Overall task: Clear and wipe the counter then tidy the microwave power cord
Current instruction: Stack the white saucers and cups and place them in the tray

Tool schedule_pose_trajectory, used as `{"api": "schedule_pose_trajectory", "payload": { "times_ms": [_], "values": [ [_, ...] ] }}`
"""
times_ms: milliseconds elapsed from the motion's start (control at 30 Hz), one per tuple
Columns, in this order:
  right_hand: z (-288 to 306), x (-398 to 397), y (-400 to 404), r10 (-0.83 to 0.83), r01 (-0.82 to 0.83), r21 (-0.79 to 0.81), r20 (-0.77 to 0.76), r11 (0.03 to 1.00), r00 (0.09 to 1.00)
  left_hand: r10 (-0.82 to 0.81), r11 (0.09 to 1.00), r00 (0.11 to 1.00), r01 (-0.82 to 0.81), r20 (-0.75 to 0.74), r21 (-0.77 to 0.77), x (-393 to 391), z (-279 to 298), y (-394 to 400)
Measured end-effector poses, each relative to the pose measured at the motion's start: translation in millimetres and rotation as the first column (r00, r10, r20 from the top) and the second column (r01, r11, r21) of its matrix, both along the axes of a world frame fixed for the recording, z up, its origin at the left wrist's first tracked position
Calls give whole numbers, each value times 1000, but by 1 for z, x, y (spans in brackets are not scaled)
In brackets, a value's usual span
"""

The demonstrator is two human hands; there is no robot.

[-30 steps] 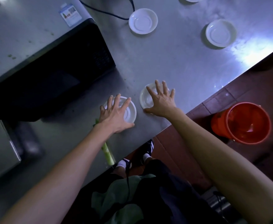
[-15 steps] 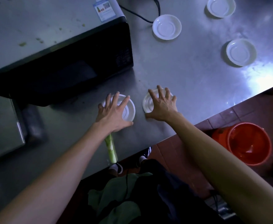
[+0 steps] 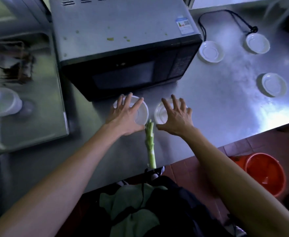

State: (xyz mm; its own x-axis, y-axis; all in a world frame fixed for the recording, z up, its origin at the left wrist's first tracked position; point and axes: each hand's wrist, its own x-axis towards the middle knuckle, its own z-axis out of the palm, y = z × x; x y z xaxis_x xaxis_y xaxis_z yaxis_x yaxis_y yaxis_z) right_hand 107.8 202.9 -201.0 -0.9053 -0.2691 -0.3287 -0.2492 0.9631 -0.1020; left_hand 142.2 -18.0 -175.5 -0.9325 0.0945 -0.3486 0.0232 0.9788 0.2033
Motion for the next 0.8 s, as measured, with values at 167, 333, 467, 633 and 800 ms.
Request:
{"api": "schedule_pose_trajectory", "payload": {
  "times_ms": [167, 333, 467, 633, 800],
  "values": [
    [12, 17, -67, 59, -59, 22, -34, 998, 998, 55, 998, 997, -56, -58, -14, 26, 5, -73],
    [17, 34, -147, 154, -154, 6, -48, 988, 987, 141, 990, 984, -143, -110, -15, 60, 5, -152],
    [20, 51, -207, 249, -250, -19, -38, 968, 968, 209, 977, 968, -212, -136, -6, 84, 11, -204],
    [23, 64, -265, 313, -313, -39, -26, 949, 950, 319, 947, 939, -319, -125, 21, 101, 14, -257],
    [27, 70, -302, 330, -330, -62, -5, 942, 944, 409, 912, 910, -407, -73, 44, 110, -3, -300]
  ]
}}
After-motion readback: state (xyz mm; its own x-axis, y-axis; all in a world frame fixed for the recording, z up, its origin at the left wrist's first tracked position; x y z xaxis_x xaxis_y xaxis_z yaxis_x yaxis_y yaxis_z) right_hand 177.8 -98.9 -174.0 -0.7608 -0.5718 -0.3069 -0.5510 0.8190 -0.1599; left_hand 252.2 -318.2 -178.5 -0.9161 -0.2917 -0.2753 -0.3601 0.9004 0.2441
